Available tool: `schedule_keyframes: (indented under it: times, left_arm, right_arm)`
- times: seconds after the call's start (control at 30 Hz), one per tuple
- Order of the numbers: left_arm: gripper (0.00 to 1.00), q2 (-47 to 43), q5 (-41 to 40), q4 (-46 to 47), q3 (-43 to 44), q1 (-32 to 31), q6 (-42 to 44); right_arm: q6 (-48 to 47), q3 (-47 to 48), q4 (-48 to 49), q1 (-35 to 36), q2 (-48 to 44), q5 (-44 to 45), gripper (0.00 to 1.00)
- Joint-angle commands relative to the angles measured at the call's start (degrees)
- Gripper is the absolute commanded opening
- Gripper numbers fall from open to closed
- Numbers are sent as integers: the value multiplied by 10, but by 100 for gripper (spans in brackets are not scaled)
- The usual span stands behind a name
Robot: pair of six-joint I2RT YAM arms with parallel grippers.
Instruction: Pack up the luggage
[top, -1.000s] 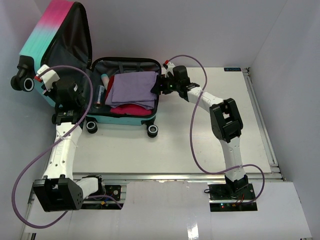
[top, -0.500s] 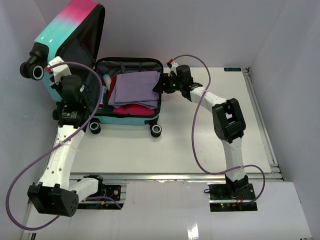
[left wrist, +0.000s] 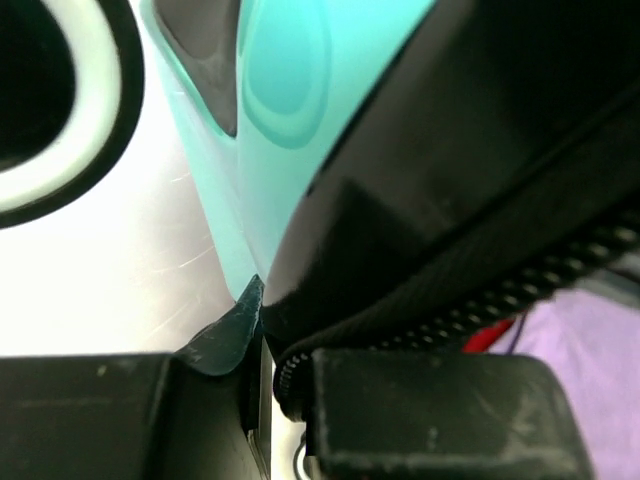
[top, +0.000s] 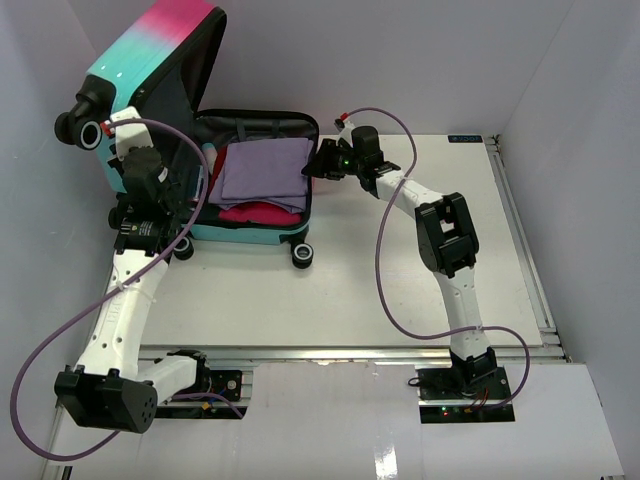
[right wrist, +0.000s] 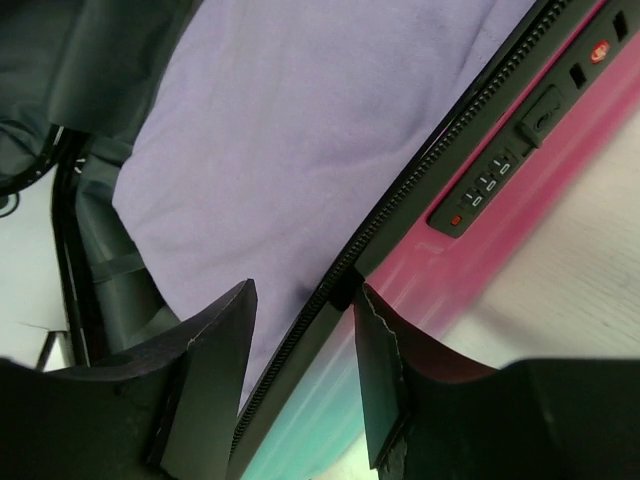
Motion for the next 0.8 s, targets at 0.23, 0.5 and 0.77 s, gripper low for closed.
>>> schedule_keyframes:
  times: [0.23, 0.5, 0.77]
  left_arm:
    - [44, -16, 552, -58, 15, -59, -158]
    - [51, -48, 612, -74, 18, -59, -173]
    - [56, -76, 596, -86, 23, -59, -170]
  right_arm:
    - [90, 92, 276, 62, -21, -132, 47]
    - [154, 102, 392, 69, -2, -136, 45]
    - [154, 73, 430, 68, -12, -156, 44]
